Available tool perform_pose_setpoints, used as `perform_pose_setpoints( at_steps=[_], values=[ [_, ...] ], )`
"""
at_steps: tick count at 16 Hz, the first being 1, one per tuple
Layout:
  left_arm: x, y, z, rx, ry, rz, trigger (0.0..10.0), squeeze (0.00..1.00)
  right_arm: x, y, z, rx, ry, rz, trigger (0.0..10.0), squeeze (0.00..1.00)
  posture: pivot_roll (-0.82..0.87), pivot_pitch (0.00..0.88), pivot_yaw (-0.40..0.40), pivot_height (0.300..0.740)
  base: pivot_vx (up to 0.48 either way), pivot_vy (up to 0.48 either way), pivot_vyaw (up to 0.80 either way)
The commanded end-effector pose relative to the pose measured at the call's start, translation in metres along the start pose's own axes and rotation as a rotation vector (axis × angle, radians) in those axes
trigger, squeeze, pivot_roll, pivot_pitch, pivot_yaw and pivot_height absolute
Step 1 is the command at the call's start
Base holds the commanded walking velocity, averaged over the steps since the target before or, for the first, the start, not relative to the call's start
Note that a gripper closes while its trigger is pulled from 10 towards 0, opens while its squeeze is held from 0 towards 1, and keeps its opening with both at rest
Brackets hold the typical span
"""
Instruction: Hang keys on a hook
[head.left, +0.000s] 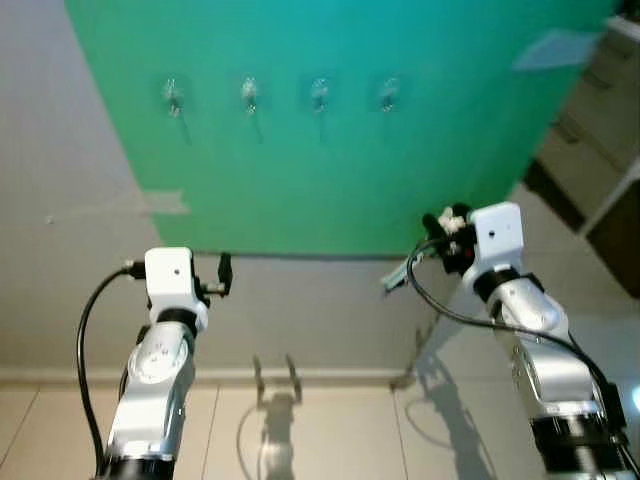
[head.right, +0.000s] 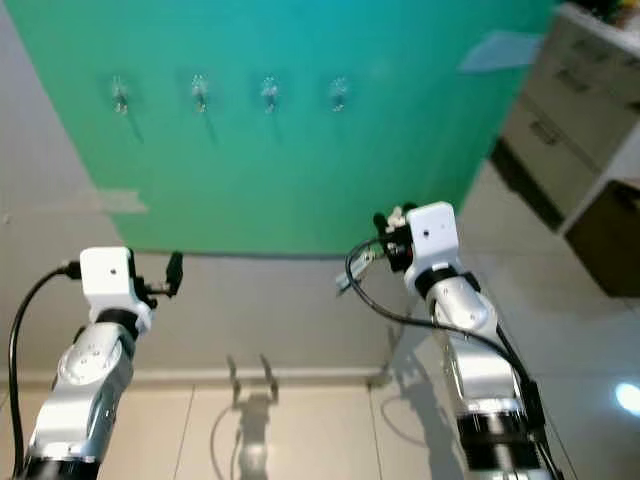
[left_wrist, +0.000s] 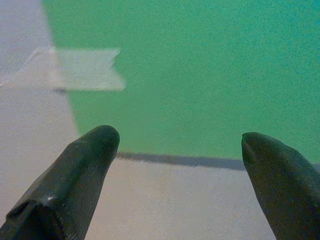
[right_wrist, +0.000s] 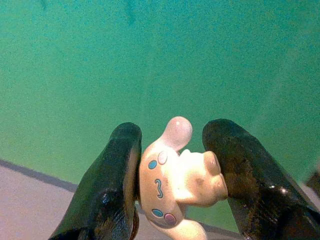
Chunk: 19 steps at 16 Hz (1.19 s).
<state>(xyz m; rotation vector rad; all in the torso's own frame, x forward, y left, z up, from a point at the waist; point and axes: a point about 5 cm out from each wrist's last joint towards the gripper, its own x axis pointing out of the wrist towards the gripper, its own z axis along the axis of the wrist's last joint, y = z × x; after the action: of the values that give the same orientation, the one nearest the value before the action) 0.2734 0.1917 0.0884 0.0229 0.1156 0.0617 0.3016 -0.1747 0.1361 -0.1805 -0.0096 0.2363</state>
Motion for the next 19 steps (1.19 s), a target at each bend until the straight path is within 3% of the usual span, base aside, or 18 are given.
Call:
perform_pose_setpoints(
  at_steps=[1,10,14,16,19],
  values=[
    [0.002,-0.004,0.003,0.001,-0.011,-0.012,10.0,0.00,0.001,-0.004,0.002,-0.007,-0.002,-0.014,10.0,0.00,-0.06,0.000,0.000,0.740,0.435,0.000,0.00],
    [0.002,-0.008,0.000,-0.015,0.003,-0.029,10.0,0.00,0.002,-0.003,0.000,-0.013,0.008,-0.010,10.0,0.00,-0.06,0.000,0.000,0.740,0.428,0.000,0.00],
    [0.002,-0.007,-0.001,-0.017,0.008,-0.016,10.0,0.00,0.004,-0.004,0.005,-0.012,-0.004,-0.013,10.0,0.00,-0.06,0.000,0.004,0.740,0.000,0.000,0.00],
    [0.003,-0.005,-0.001,-0.016,0.008,-0.012,10.0,0.00,0.009,0.000,0.020,-0.007,-0.052,0.012,10.0,0.00,-0.06,0.000,0.007,0.740,0.000,0.000,0.00],
    [0.005,-0.007,0.000,-0.019,0.006,-0.015,10.0,0.00,0.027,0.011,0.070,-0.019,-0.192,0.103,10.0,0.00,-0.06,0.000,0.004,0.740,0.000,0.000,0.00]
  ],
)
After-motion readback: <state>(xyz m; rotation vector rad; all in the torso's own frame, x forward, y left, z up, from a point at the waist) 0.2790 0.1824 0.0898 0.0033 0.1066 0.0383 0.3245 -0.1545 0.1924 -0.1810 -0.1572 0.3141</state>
